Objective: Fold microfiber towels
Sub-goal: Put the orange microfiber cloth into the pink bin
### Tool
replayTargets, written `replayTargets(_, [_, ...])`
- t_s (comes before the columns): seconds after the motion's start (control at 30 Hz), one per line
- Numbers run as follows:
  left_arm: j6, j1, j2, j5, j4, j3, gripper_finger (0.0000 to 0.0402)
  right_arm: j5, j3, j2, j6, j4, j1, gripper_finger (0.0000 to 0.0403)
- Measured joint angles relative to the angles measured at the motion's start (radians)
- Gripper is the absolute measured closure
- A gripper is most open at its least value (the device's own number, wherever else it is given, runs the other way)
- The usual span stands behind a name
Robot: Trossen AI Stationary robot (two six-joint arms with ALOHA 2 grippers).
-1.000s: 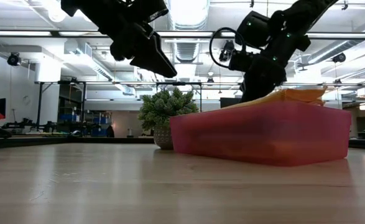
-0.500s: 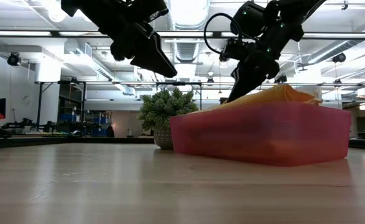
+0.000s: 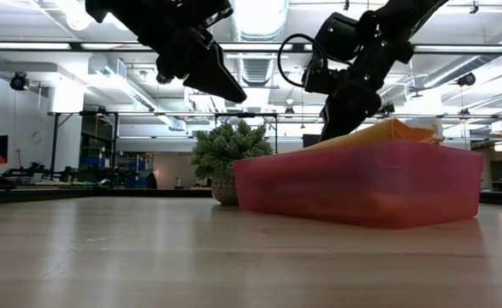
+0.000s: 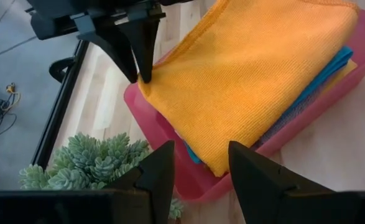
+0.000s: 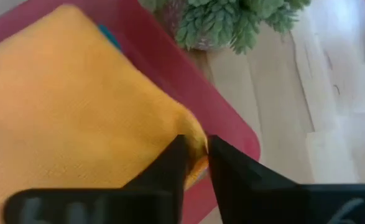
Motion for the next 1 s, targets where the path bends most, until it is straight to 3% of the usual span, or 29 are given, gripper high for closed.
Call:
replayTargets(0.27, [0.0, 0.0, 0.0, 0.0, 0.003, 0.0, 0.0267, 0.001, 0.134, 0.0, 0.106, -0.187, -0.005, 0.0264])
replayTargets(0.5, [0.04, 0.0, 0.0, 0.0, -0.003, 0.0, 0.0267, -0.037, 0.304, -0.004, 0.429, -0.521, 0.027, 0.0242])
replayTargets(0.63, [0.098, 0.0, -0.003, -0.013, -0.019, 0.001, 0.0267, -0.104, 0.347, -0.009, 0.66, -0.668, 0.112, 0.0246])
replayTargets(0.8, [0.136, 0.0, -0.006, -0.03, -0.01, 0.009, 0.0267, -0.105, 0.356, -0.021, 0.949, -0.734, 0.267, 0.0259])
replayTargets(1.0, [0.143, 0.0, -0.006, -0.031, -0.011, 0.004, 0.0267, -0.028, 0.348, -0.021, 1.221, -0.74, 0.429, 0.0261])
